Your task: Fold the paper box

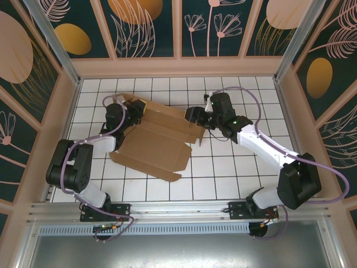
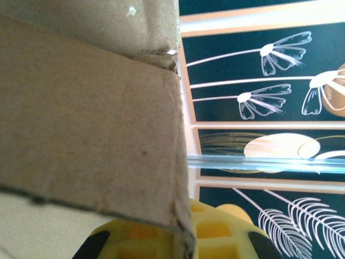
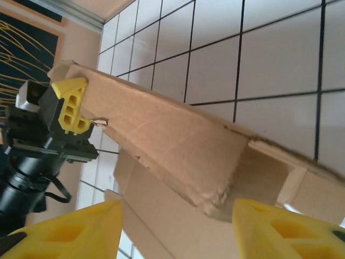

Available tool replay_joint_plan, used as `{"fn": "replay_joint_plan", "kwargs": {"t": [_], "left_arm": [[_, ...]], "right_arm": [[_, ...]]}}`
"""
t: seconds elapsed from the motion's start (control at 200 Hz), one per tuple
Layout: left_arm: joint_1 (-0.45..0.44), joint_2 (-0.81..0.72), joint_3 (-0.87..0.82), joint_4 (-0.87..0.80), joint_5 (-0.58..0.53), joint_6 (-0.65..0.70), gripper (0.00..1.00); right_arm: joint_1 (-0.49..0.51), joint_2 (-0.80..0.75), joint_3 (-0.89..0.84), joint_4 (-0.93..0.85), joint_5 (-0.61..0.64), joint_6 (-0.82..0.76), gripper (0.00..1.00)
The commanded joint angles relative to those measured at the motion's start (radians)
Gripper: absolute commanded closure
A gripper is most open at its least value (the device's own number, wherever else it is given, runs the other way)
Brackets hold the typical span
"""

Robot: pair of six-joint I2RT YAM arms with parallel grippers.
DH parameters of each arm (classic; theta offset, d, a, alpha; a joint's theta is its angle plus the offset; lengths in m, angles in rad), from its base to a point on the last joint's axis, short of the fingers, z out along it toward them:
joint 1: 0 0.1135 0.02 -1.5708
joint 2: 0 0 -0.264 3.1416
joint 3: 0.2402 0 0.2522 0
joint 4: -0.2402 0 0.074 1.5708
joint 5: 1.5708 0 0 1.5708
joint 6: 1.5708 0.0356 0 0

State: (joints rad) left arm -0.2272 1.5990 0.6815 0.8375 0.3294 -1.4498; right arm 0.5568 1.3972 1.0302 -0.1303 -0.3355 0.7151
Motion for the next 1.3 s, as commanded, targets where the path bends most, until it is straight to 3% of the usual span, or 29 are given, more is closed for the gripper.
{"fn": "replay_joint_plan", "kwargs": {"t": [0.0, 0.15, 0.34, 0.59, 0.726, 1.056, 1.296], "left_arm": [[0.001, -0.016, -0.038, 0.159, -0.075, -0.073, 1.0], [0.001, -0.006, -0.076, 0.236, -0.096, -0.105, 1.0], [0.0, 0.035, -0.111, 0.353, -0.077, -0.161, 1.0], [-0.003, 0.042, -0.121, 0.365, -0.043, -0.154, 1.0], [-0.012, 0.034, -0.133, 0.362, -0.052, -0.164, 1.0], [-0.047, 0.01, -0.084, 0.173, -0.127, -0.139, 1.0], [-0.046, 0.042, 0.023, 0.04, -0.247, -0.08, 1.0]], "right_arm": [[-0.005, 0.008, -0.001, 0.107, -0.083, 0.131, 0.39], [-0.004, 0.095, 0.027, 0.124, -0.121, 0.153, 0.37], [-0.005, 0.158, 0.069, 0.063, -0.056, 0.121, 0.35], [-0.033, 0.233, 0.17, 0.023, -0.022, 0.023, 0.34], [-0.082, 0.279, 0.201, 0.082, -0.108, 0.024, 0.33], [-0.166, 0.432, 0.326, 0.093, -0.278, 0.012, 0.37], [-0.196, 0.427, 0.419, -0.059, -0.201, -0.085, 0.33]]}}
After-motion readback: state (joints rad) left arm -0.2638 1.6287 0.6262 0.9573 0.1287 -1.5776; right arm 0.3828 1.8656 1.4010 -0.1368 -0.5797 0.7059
